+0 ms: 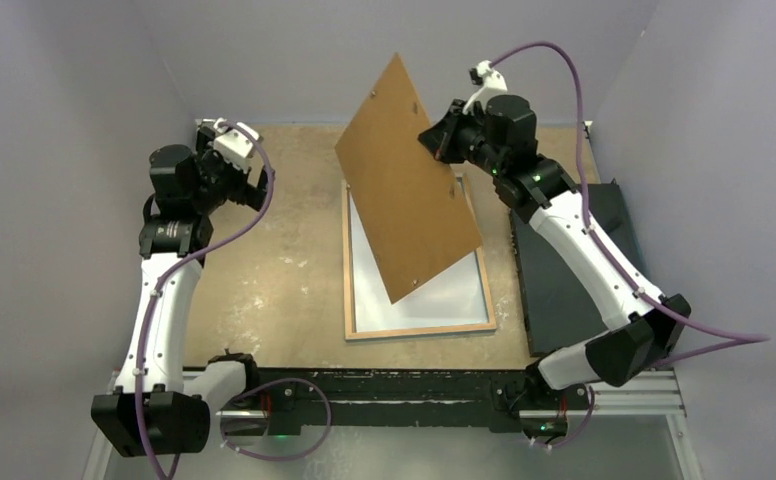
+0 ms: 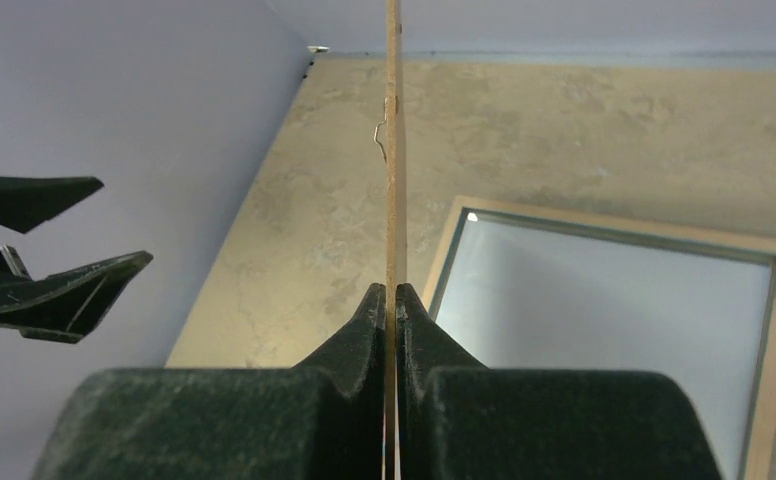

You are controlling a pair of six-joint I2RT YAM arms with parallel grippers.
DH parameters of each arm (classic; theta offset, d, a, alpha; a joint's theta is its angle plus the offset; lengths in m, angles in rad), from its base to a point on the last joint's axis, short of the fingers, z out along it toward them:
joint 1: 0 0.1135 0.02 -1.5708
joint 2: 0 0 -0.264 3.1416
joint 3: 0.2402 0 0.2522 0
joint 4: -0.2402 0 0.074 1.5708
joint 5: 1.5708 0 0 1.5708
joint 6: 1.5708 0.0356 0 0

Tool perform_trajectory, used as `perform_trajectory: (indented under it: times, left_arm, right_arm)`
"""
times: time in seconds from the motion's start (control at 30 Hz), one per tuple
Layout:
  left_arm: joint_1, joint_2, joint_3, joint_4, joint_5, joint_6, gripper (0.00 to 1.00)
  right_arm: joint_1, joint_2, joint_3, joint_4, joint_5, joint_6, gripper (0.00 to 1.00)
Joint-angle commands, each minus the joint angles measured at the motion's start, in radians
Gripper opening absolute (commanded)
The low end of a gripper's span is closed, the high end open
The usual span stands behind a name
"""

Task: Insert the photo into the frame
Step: Turn over the photo frame item on the photo frame.

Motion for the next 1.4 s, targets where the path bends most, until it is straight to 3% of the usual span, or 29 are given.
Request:
perform_trajectory:
  times: [0.0, 0.47, 0.87, 1.37]
  left_arm:
    - [0.01, 0.02, 0.029, -0.097, 0.029, -0.028, 0.91]
    - [0.013, 0.093, -0.126, -0.059, -0.023, -0.088, 0.82]
    - [0.012, 0.138, -0.135, -0.003, -0.076, -0.174, 0.75]
    - [-0.029, 0.133, -0.109, 0.04, -0.053, -0.278, 0.73]
  right_arm:
    - [-0.089, -0.093, -0.122, 0.172, -0.205, 0.204, 0.0]
    - [-0.299, -0.249, -0.647, 0.777, -0.537, 0.674, 0.0]
    - [-0.3, -0.195, -0.762, 1.078, -0.58, 0.939, 0.0]
    - [-0.273, -0.138, -0.793, 1.173, -0.564, 1.039, 0.0]
